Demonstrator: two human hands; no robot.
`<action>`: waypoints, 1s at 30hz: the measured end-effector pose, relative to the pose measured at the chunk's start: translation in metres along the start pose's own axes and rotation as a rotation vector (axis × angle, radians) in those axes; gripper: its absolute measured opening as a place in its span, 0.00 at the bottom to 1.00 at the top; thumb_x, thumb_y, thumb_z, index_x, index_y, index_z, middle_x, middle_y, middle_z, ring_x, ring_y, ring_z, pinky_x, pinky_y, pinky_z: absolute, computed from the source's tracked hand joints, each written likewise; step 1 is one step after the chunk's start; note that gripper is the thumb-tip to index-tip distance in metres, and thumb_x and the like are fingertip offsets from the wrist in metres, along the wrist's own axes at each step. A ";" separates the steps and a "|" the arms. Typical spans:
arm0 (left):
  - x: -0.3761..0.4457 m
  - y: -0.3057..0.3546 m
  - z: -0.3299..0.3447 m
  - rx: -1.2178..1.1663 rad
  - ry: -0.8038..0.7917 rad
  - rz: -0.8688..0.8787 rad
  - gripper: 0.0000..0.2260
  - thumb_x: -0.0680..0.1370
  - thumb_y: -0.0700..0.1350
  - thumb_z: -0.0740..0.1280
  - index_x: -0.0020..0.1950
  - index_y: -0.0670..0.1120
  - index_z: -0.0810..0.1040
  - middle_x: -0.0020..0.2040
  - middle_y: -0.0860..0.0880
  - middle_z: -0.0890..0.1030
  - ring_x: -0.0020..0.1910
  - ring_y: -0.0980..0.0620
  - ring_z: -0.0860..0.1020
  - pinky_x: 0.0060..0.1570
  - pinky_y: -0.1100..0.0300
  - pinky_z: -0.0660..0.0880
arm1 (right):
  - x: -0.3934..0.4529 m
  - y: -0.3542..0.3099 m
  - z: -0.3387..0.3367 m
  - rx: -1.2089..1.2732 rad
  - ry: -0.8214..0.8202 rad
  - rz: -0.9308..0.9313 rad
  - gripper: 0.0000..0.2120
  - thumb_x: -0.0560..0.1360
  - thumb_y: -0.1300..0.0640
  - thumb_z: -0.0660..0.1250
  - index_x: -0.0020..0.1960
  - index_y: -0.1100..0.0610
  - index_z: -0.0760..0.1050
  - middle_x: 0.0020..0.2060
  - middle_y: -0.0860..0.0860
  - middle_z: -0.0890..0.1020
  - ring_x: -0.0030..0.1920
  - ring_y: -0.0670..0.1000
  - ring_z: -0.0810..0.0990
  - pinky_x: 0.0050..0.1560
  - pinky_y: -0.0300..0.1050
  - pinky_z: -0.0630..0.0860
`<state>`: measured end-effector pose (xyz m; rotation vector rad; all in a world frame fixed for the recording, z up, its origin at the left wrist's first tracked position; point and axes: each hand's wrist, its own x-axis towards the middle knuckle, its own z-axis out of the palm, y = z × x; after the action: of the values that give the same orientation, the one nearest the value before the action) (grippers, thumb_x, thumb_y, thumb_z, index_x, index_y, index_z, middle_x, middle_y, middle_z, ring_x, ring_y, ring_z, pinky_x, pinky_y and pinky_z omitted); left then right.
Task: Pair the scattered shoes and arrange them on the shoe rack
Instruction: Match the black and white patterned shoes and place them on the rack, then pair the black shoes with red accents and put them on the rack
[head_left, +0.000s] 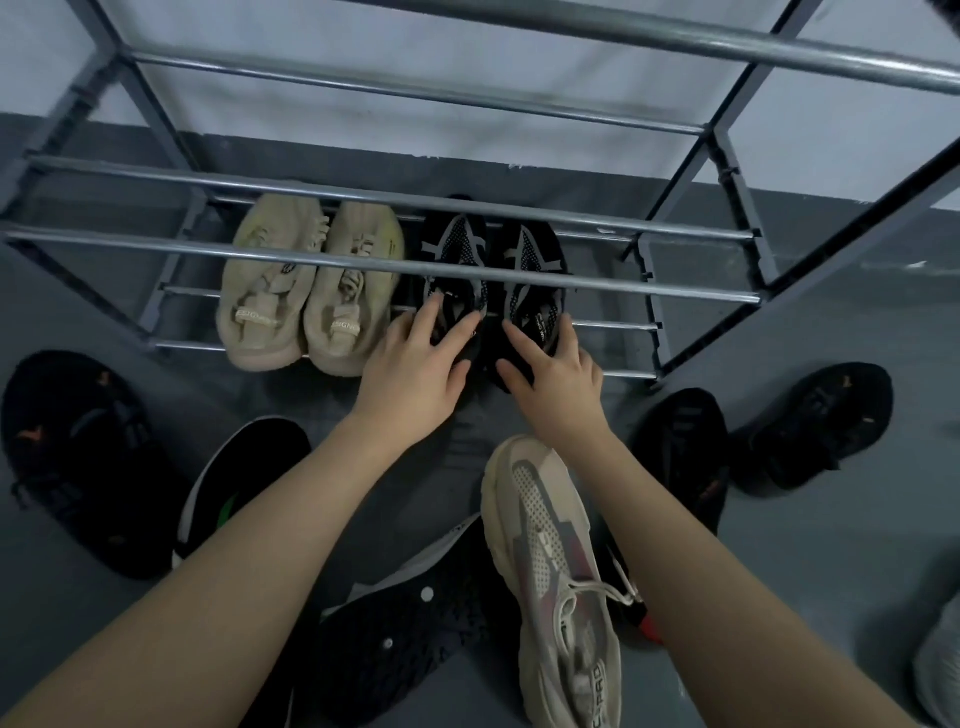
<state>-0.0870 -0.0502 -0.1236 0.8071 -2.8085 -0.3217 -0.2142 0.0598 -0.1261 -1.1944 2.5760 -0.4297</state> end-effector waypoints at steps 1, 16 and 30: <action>-0.005 0.000 -0.005 0.007 0.014 -0.005 0.22 0.77 0.47 0.64 0.71 0.49 0.67 0.70 0.37 0.66 0.63 0.33 0.69 0.53 0.40 0.73 | -0.006 -0.003 -0.002 -0.009 0.014 -0.011 0.24 0.79 0.43 0.56 0.73 0.39 0.56 0.76 0.60 0.49 0.72 0.64 0.55 0.70 0.59 0.51; -0.164 -0.041 -0.159 -0.086 0.252 -0.227 0.21 0.75 0.51 0.56 0.61 0.42 0.77 0.60 0.42 0.77 0.59 0.40 0.74 0.57 0.46 0.71 | -0.114 -0.157 -0.027 0.146 0.049 -0.514 0.16 0.78 0.51 0.60 0.64 0.55 0.73 0.57 0.54 0.78 0.55 0.60 0.76 0.53 0.57 0.72; -0.381 -0.095 -0.127 -0.127 0.024 -0.782 0.21 0.77 0.50 0.62 0.69 0.45 0.69 0.68 0.44 0.70 0.66 0.42 0.68 0.63 0.47 0.65 | -0.215 -0.254 0.095 -0.058 -0.350 -0.883 0.19 0.79 0.45 0.57 0.68 0.48 0.68 0.61 0.48 0.76 0.60 0.54 0.73 0.61 0.50 0.59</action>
<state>0.3083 0.0579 -0.0777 1.8220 -2.2888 -0.5816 0.1303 0.0554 -0.0935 -2.1659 1.6723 -0.2655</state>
